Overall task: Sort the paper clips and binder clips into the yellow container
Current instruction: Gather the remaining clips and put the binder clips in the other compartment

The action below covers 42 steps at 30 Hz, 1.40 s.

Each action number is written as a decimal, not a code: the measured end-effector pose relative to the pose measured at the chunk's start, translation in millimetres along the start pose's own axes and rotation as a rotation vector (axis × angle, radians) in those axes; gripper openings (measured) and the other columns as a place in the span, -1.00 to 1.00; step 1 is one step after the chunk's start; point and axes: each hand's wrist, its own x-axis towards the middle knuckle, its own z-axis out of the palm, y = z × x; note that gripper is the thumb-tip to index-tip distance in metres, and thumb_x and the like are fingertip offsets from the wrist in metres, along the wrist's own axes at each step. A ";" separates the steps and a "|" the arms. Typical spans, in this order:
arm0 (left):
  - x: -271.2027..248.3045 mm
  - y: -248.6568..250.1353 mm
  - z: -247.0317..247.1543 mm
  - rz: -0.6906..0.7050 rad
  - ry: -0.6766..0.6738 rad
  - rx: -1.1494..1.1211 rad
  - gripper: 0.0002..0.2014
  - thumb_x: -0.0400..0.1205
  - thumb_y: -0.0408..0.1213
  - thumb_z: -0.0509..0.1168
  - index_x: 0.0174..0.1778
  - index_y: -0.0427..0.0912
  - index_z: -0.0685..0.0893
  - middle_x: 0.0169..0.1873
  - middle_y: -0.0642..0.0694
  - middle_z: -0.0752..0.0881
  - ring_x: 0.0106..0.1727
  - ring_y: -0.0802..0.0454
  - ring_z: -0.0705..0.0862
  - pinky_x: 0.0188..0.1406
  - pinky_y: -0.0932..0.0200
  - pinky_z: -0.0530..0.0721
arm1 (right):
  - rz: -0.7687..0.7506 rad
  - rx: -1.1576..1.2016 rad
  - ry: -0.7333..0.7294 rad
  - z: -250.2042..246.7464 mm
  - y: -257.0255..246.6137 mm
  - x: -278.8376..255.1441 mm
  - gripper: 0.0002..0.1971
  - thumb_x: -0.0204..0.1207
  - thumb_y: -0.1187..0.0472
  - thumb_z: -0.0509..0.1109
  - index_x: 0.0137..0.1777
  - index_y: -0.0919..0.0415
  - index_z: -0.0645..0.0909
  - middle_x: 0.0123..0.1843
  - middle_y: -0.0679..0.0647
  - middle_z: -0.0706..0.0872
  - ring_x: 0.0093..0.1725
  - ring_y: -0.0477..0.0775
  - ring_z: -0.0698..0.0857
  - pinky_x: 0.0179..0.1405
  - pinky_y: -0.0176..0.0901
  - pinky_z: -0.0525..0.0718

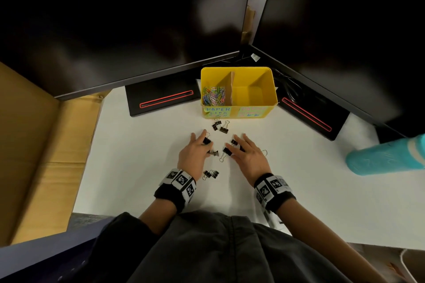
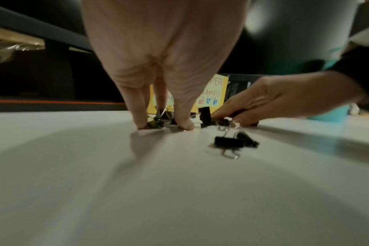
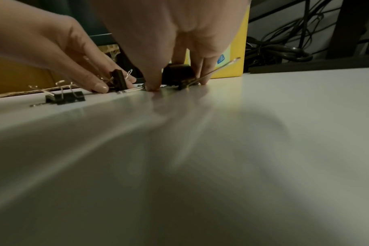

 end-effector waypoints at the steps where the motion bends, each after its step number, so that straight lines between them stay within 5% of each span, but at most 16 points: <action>1: -0.8 -2.1 -1.3 0.040 0.013 -0.005 -0.64 0.63 -0.45 0.26 0.33 -0.09 0.59 0.59 -0.10 0.28 0.59 -0.20 0.25 0.27 -0.15 0.63 | -0.033 0.007 0.012 1.2 2.8 0.4 -0.61 0.47 0.30 0.44 0.29 0.06 0.60 0.41 0.22 0.58 0.45 0.40 0.43 0.15 0.38 0.64; 4: -1.3 -3.7 -7.9 0.073 0.068 -0.050 -0.72 0.57 -0.47 0.33 0.17 -0.17 0.70 0.41 -0.14 0.52 0.33 -0.14 0.56 0.11 -0.09 0.69 | -0.103 0.025 0.058 -1.8 11.2 1.7 -0.64 0.29 0.46 0.55 0.10 0.23 0.71 0.19 0.23 0.74 0.26 0.41 0.62 -0.02 0.29 0.74; 10: 3.9 -5.5 -13.5 0.012 0.160 -0.203 -0.85 0.46 -0.36 0.48 -0.08 -0.28 0.78 -0.05 -0.16 0.60 -0.09 -0.10 0.63 -0.09 0.03 0.69 | -0.204 0.109 0.330 -40.1 3.5 9.9 -0.75 0.35 0.31 0.57 0.04 0.31 0.73 0.10 0.21 0.78 0.16 0.26 0.67 0.07 0.05 0.72; 15: 6.5 -6.1 -15.3 -0.048 0.108 -0.255 -0.70 0.36 -0.36 0.56 0.01 -0.22 0.78 0.02 -0.16 0.65 -0.01 -0.10 0.66 0.04 0.12 0.64 | -0.255 0.076 0.570 -93.8 -11.6 55.6 -0.78 0.42 0.26 0.50 0.05 0.30 0.72 0.20 0.22 0.73 0.33 0.25 0.55 0.34 -0.01 0.52; 19: 4.0 -6.4 -17.6 -0.043 0.028 -0.174 -0.60 0.38 -0.39 0.52 0.15 -0.19 0.71 0.07 -0.17 0.62 0.07 -0.11 0.62 0.12 0.03 0.65 | -0.230 0.017 0.475 -103.6 -7.3 74.5 -0.82 0.49 0.21 0.44 0.04 0.24 0.72 0.27 0.20 0.69 0.43 0.26 0.46 0.35 0.09 0.53; 23: 2.0 -9.1 -21.3 -0.039 0.061 -0.174 -0.78 0.48 -0.37 0.44 0.05 -0.17 0.76 -0.03 -0.16 0.66 -0.07 -0.16 0.68 -0.01 -0.07 0.69 | -0.245 -0.046 0.274 -62.9 -17.6 37.2 -0.71 0.56 0.03 0.26 0.14 0.12 0.69 0.31 0.19 0.67 0.31 0.24 0.60 0.01 0.20 0.76; 28: -0.4 -14.7 -19.2 -0.049 0.139 -0.256 -0.86 0.51 -0.44 0.39 -0.09 -0.19 0.80 -0.11 -0.18 0.71 -0.13 -0.14 0.70 -0.06 -0.03 0.71 | -0.009 -0.111 -0.190 -11.6 -19.3 2.3 -0.45 0.47 -0.10 0.39 0.45 -0.07 0.41 0.59 0.21 0.30 0.56 0.40 0.19 0.36 0.29 0.46; 30: 0.5 -15.3 -17.4 -0.062 0.155 -0.279 -0.86 0.47 -0.49 0.40 -0.14 -0.22 0.80 -0.14 -0.19 0.73 -0.16 -0.13 0.71 -0.07 -0.03 0.73 | 0.008 -0.014 -0.126 -7.5 -17.1 1.5 -0.59 0.48 0.11 0.45 0.34 0.06 0.57 0.50 0.27 0.46 0.50 0.40 0.34 0.32 0.24 0.53; 33: 2.0 -9.8 -13.8 -0.073 0.124 -0.207 -0.86 0.45 -0.37 0.47 -0.09 -0.20 0.77 -0.09 -0.15 0.71 -0.18 -0.14 0.73 -0.12 -0.02 0.74 | -0.025 0.004 -0.001 -5.6 -4.0 0.1 -0.68 0.23 0.42 0.60 0.01 0.22 0.75 0.13 0.33 0.75 0.09 0.38 0.72 -0.14 0.16 0.78; 35: 3.3 -5.5 -13.1 -0.066 0.118 -0.128 -0.84 0.48 -0.27 0.46 -0.06 -0.19 0.72 -0.07 -0.13 0.69 -0.18 -0.15 0.72 -0.21 0.06 0.69 | -0.044 0.014 0.031 -9.7 10.2 -3.6 -0.65 0.10 0.54 0.61 -0.11 0.25 0.76 -0.05 0.29 0.79 -0.14 0.33 0.76 -0.37 0.06 0.80; 39: 7.4 0.2 -12.3 -0.019 0.097 -0.008 -0.68 0.55 -0.25 0.39 0.23 -0.12 0.63 0.03 -0.17 0.64 -0.01 -0.17 0.65 -0.14 -0.04 0.71 | -0.035 0.045 0.064 -23.8 34.4 -18.0 -0.65 0.05 0.58 0.55 -0.16 0.27 0.76 -0.14 0.24 0.77 -0.24 0.31 0.71 -0.35 0.00 0.77; 42: 15.4 4.3 -16.4 0.014 0.014 0.060 -0.76 0.61 -0.30 0.29 0.19 -0.14 0.67 0.03 -0.20 0.61 0.07 -0.16 0.58 -0.11 -0.06 0.69 | 0.030 0.061 0.077 -35.5 44.2 -26.6 -0.69 0.05 0.54 0.54 -0.22 0.24 0.74 -0.22 0.20 0.75 -0.28 0.31 0.67 -0.34 -0.04 0.72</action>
